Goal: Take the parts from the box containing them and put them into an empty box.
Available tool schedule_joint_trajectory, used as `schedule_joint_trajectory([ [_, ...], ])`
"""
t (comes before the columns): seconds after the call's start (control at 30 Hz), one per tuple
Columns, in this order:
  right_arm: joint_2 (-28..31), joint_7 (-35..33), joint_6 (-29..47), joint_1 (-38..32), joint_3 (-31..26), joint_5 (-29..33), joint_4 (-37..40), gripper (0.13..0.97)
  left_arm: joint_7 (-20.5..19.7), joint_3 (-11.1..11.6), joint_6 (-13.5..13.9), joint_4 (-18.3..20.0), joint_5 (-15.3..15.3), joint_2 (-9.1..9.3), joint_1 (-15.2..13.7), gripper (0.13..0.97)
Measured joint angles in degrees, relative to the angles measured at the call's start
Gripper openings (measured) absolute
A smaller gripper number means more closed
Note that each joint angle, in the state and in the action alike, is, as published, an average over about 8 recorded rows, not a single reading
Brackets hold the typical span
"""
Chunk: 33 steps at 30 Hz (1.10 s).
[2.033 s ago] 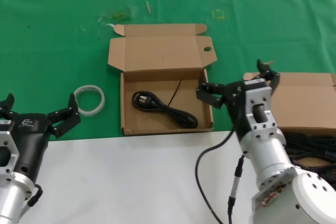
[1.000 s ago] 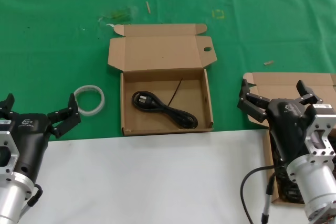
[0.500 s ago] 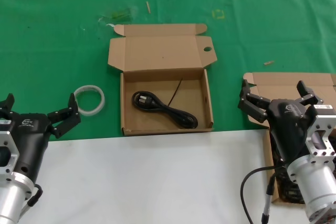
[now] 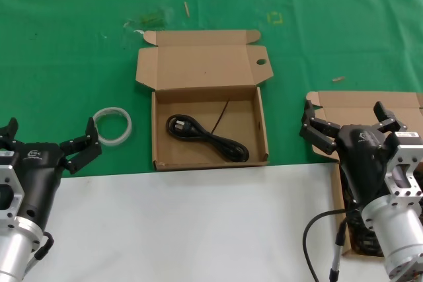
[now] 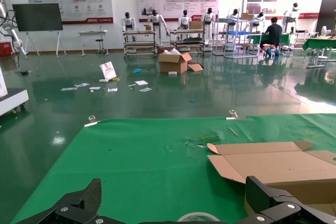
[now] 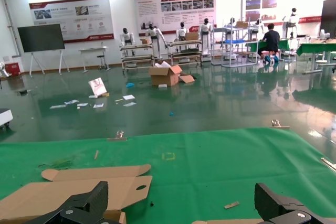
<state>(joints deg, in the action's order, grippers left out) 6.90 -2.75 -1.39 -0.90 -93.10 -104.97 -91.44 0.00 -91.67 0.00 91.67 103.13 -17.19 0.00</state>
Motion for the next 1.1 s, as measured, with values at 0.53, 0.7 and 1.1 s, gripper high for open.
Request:
schedule_joint_trajectory([
  [0.53, 0.00, 0.00, 0.00, 0.00, 0.00, 0.00, 0.00, 0.966, 0.00, 0.00, 0.00, 0.00, 0.00, 0.00, 0.00, 0.966],
  [0.7, 0.00, 0.00, 0.00, 0.00, 0.00, 0.00, 0.00, 0.966, 0.00, 0.00, 0.00, 0.00, 0.00, 0.00, 0.00, 0.966],
  [1.1, 0.00, 0.00, 0.00, 0.00, 0.00, 0.00, 0.00, 0.966, 0.00, 0.00, 0.00, 0.00, 0.00, 0.00, 0.00, 0.966],
])
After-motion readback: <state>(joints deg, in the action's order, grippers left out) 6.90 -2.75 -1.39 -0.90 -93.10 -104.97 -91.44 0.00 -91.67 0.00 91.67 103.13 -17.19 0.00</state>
